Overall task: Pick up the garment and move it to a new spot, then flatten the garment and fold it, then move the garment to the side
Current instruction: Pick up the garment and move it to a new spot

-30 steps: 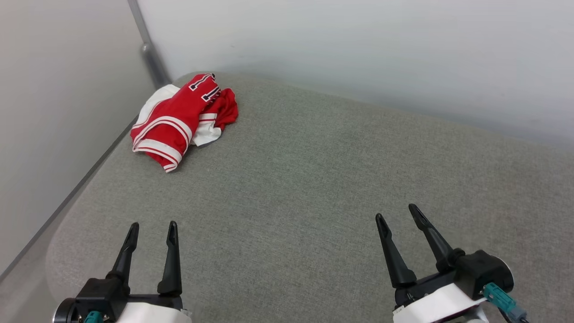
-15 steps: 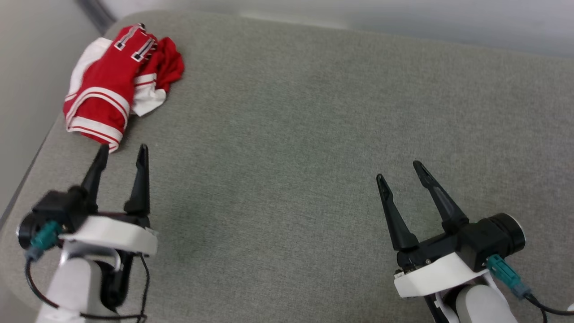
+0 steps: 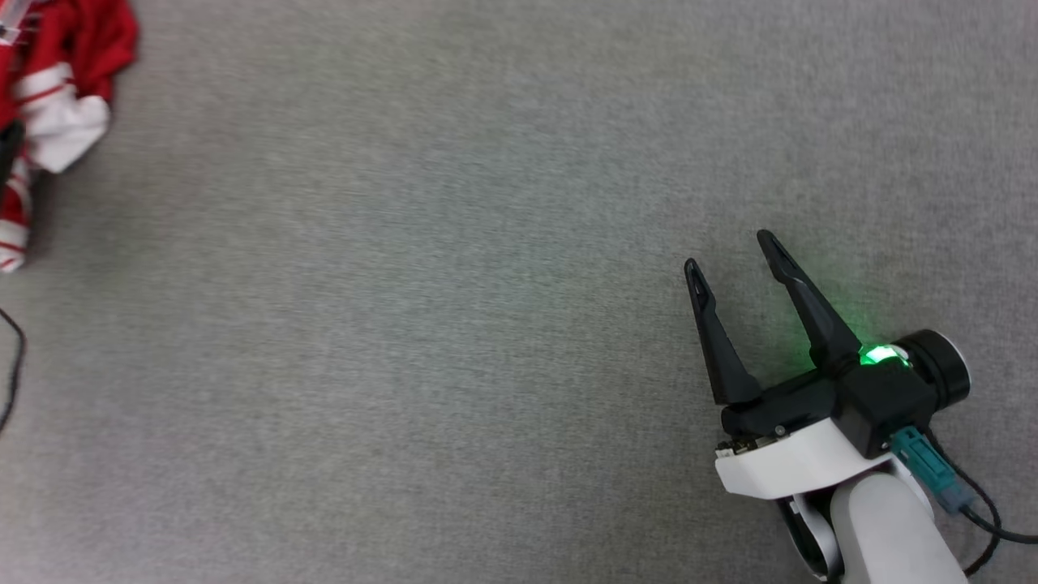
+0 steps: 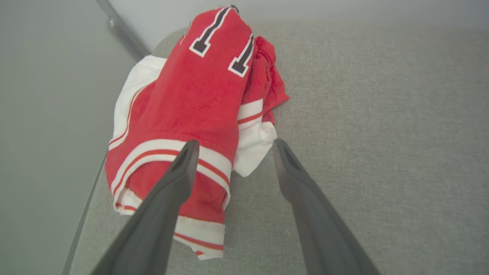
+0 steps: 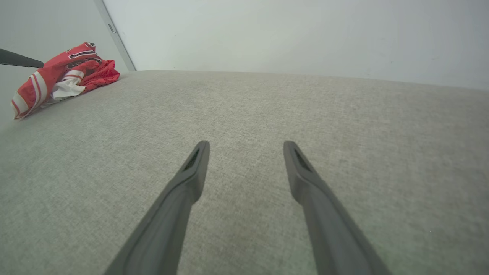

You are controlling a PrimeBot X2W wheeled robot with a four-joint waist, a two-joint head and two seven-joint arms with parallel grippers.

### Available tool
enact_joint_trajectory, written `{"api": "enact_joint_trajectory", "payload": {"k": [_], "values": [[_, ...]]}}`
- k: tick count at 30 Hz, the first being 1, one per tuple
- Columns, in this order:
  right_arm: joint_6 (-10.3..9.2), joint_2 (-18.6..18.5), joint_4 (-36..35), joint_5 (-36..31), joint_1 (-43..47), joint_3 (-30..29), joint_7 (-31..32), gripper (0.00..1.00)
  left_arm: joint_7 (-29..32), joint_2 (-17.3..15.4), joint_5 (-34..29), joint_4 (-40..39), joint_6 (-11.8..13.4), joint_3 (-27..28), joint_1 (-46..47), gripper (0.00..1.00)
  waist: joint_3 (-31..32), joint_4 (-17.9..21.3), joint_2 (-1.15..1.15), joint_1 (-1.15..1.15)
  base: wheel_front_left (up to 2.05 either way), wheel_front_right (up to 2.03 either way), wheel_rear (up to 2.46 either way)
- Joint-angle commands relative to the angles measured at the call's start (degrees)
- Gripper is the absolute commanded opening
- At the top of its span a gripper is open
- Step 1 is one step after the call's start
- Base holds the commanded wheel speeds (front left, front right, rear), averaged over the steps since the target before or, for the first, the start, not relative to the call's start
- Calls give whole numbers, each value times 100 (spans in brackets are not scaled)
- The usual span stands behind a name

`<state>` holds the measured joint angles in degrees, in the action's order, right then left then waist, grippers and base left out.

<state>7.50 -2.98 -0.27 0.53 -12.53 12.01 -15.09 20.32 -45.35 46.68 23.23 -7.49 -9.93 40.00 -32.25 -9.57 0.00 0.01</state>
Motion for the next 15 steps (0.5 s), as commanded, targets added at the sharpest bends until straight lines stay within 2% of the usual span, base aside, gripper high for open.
{"api": "enact_joint_trajectory", "payload": {"k": [1, 6, 15], "values": [[-2, -8, -40, -25, -92, 34, -12, 100, 234, -186, 216, 47, 7, -59, 185, 100, -366, 286, 0, -1, 0, 0, 0], [-4, -18, -31, -52, -124, 79, -4, 100, 904, -696, 804, 252, 7, -278, 656, 100, -676, 422, 0, -1, 0, 0, 0], [-8, -66, 51, -60, -82, 99, 36, 100, 1337, -962, 1154, 736, 7, -598, 1070, 100, -994, 577, 0, -1, 0, 0, 0]]}}
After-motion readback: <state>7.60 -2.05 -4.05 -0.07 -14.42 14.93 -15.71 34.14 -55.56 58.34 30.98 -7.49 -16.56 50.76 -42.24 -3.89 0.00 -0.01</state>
